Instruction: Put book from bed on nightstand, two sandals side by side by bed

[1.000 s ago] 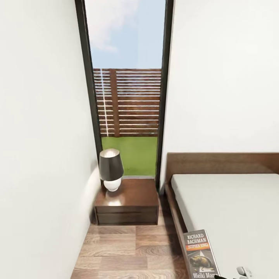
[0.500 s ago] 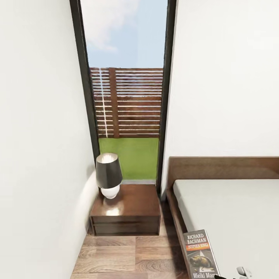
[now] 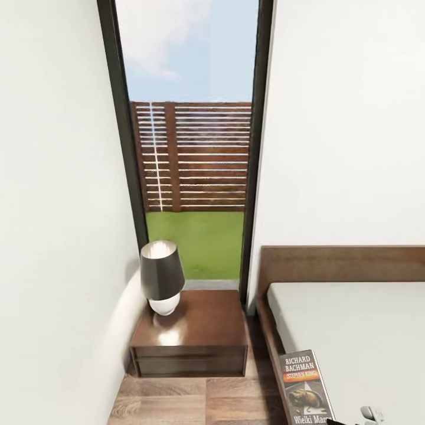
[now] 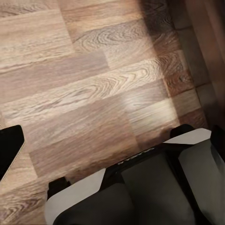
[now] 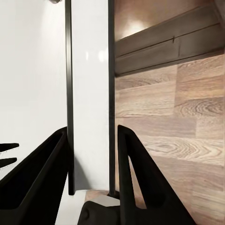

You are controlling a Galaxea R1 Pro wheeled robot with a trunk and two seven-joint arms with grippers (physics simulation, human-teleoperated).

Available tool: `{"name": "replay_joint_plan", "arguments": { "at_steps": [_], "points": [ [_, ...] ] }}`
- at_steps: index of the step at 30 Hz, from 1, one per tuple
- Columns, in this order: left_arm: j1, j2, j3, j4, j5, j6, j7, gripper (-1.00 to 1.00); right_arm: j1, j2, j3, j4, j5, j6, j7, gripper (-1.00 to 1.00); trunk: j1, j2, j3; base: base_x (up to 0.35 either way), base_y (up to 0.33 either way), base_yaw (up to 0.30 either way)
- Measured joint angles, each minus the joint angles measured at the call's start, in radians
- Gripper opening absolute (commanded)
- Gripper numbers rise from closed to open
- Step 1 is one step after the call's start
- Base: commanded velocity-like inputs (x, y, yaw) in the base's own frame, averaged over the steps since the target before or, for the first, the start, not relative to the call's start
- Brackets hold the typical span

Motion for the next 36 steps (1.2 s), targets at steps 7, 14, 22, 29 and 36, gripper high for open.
{"name": "replay_joint_plan", "arguments": {
  "at_steps": [7,14,22,29,36],
  "points": [
    [0.000,0.000,0.000,0.000,0.000,0.000,0.000,1.00,0.000,0.000,0.000,0.000,0.000,0.000,-0.001,-1.00,0.000,0.000,0.000,0.290,0.000,0.000],
    [0.000,0.000,0.000,0.000,0.000,0.000,0.000,1.00,0.000,0.000,0.000,0.000,0.000,0.000,-0.001,-1.00,0.000,0.000,0.000,0.275,0.000,0.000],
    [0.000,0.000,0.000,0.000,0.000,0.000,0.000,1.00,0.000,0.000,0.000,0.000,0.003,0.000,-0.002,-1.00,0.000,0.000,0.000,0.219,0.000,0.000],
    [0.000,0.000,0.000,0.000,0.000,0.000,0.000,1.00,0.000,0.000,0.000,0.000,0.004,0.000,-0.002,-1.00,0.000,0.000,0.000,0.196,0.000,0.000],
    [0.000,0.000,0.000,0.000,0.000,0.000,0.000,1.00,0.000,0.000,-0.005,0.000,0.003,0.000,-0.001,-1.00,0.001,0.000,0.000,0.038,0.000,0.000]
  ]
}}
